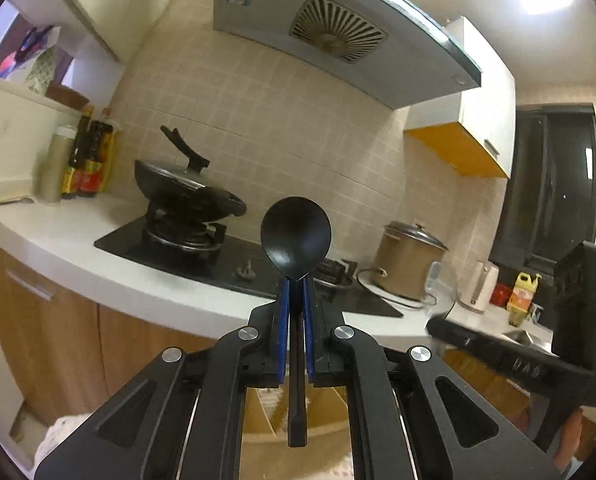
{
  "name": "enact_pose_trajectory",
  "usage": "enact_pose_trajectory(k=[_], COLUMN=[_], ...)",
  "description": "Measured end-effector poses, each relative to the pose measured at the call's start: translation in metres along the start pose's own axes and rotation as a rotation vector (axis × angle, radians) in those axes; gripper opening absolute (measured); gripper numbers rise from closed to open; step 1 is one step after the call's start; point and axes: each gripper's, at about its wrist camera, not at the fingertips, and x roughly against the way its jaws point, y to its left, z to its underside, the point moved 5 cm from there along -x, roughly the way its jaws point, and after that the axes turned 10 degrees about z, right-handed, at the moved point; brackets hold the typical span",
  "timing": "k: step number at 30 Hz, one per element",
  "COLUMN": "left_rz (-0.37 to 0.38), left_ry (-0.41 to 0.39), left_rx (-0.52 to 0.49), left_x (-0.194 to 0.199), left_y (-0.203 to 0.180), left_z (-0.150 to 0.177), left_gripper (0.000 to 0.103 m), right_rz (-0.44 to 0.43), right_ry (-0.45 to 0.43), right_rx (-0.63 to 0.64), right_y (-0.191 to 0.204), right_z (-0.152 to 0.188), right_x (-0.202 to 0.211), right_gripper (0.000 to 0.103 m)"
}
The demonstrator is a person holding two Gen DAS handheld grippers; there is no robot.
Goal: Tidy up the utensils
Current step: 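Carry both spoons over the tan caddy and open both tools to drop them in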
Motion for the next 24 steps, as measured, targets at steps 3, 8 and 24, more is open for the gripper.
enact_pose_trajectory(k=[3,8,24], left_rz=[-0.021,-0.075,-0.181], left_ry=[0.001,0.015,0.090], left_rx=[0.005,0.020,-0.038], left_x=[-0.016,-0.033,-0.039], left_y=[0.013,0.040,0.050], left_z=[0.005,0.021,0.056], left_gripper=[0.004,0.004,0.013], right_rz=[0.024,0.057,0.039], right_ry=[-0.042,-0.077,-0.010], right_rx=[-0.009,0.011,0.058], right_y=[-0.009,-0.014,-0.014], right_z=[-0.011,-0.003,0.051], right_x=[-0.020,-0.057,-0.078], right_gripper=[0.002,0.002,0.003])
